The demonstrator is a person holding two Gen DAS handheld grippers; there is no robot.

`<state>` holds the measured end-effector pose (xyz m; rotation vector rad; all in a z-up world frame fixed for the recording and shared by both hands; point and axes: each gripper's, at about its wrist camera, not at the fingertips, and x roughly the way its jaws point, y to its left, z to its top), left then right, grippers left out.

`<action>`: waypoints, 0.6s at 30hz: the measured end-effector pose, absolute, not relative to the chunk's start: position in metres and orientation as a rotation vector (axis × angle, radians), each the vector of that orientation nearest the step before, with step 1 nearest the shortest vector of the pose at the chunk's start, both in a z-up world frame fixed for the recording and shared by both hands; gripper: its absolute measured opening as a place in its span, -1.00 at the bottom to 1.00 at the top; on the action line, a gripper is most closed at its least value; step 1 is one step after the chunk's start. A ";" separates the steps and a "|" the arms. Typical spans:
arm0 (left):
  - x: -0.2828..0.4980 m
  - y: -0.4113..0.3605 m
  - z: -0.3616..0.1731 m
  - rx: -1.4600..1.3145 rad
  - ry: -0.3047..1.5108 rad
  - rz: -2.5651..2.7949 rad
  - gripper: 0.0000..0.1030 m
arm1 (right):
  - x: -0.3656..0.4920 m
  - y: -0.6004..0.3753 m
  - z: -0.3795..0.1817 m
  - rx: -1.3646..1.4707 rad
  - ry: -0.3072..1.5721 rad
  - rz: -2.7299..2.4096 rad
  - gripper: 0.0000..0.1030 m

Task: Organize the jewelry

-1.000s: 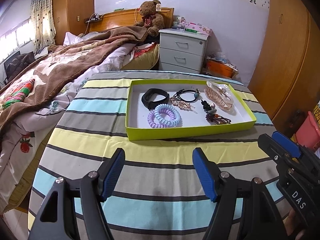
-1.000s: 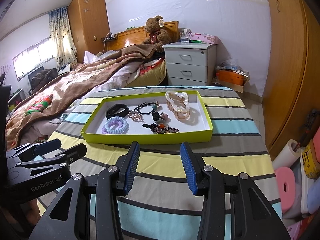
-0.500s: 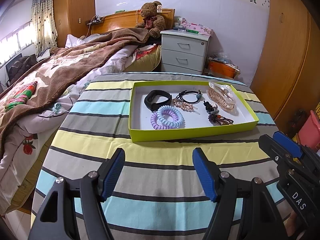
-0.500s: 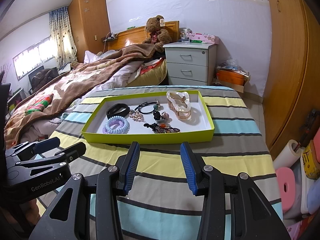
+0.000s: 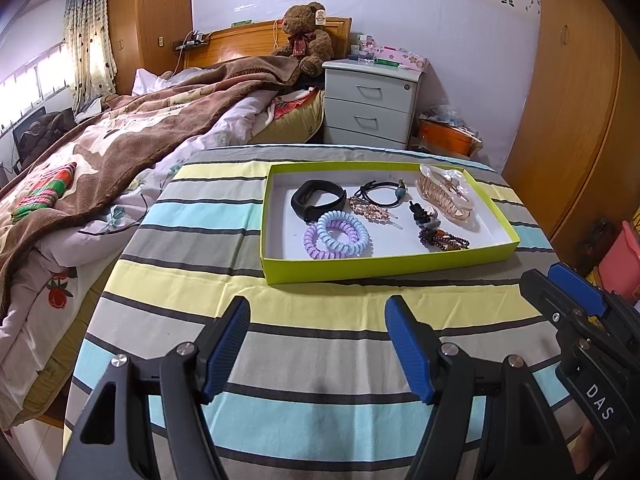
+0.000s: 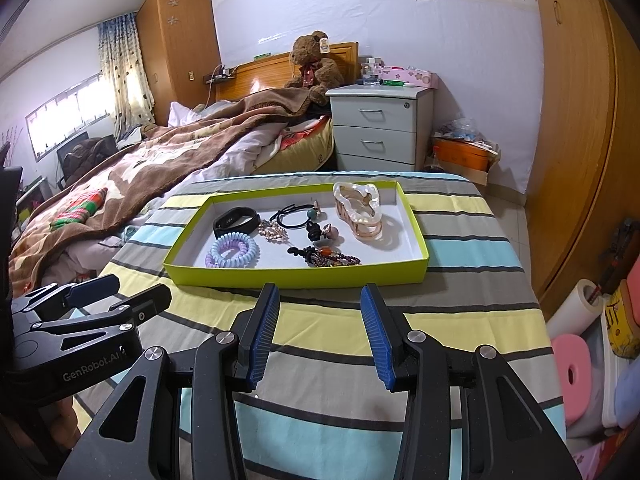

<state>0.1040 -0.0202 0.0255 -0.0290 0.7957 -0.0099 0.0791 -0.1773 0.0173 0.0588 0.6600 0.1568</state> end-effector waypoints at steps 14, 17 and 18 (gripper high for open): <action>0.104 -0.020 0.025 -0.027 0.796 -0.008 0.39 | 0.079 -0.177 0.017 0.058 0.660 0.157 -0.16; 0.104 -0.019 0.025 -0.025 0.796 -0.006 0.39 | 0.079 -0.177 0.017 0.059 0.659 0.157 -0.16; 0.104 -0.019 0.025 -0.025 0.797 -0.006 0.39 | 0.079 -0.177 0.017 0.059 0.658 0.157 -0.16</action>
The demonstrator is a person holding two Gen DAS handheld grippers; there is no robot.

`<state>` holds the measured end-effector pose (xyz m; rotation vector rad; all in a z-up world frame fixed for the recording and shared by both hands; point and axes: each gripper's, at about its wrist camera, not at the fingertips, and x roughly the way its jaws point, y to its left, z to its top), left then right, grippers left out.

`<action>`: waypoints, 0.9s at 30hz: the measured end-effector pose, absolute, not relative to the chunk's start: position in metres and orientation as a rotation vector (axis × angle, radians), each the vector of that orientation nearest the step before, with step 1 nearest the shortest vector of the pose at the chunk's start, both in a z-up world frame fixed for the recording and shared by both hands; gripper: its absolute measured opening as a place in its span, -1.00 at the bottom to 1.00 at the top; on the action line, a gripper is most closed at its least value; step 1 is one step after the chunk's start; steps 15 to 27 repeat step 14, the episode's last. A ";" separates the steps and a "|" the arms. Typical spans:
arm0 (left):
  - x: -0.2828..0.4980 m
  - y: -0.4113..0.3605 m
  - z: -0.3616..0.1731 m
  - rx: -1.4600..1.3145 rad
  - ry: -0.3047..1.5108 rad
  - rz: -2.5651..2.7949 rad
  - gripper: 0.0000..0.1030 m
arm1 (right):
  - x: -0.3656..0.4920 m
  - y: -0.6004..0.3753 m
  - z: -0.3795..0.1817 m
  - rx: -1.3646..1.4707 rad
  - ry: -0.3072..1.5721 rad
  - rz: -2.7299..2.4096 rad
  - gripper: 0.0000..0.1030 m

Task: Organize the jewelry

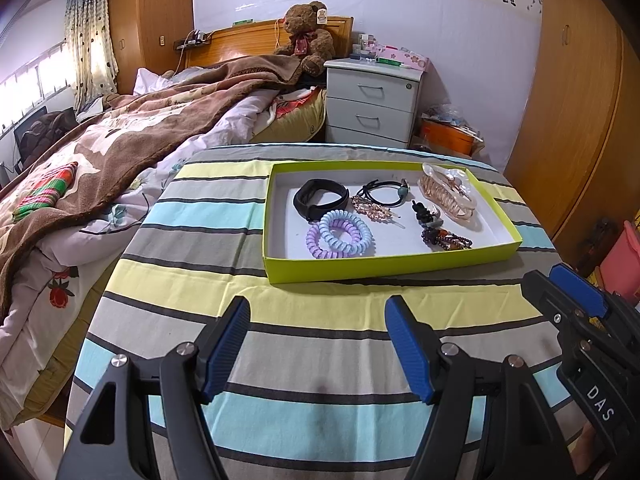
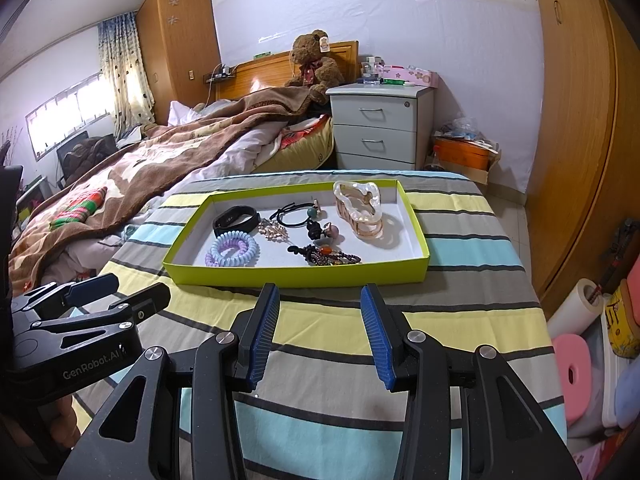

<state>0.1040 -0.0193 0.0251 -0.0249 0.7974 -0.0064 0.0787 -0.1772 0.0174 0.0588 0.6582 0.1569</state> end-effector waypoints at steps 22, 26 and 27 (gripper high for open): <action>0.104 -0.018 0.024 -0.026 0.798 -0.005 0.39 | 0.079 -0.177 0.017 0.059 0.660 0.157 -0.16; 0.104 -0.018 0.024 -0.026 0.798 -0.005 0.39 | 0.079 -0.177 0.017 0.059 0.660 0.157 -0.16; 0.104 -0.018 0.024 -0.026 0.798 -0.005 0.39 | 0.079 -0.177 0.017 0.059 0.660 0.157 -0.16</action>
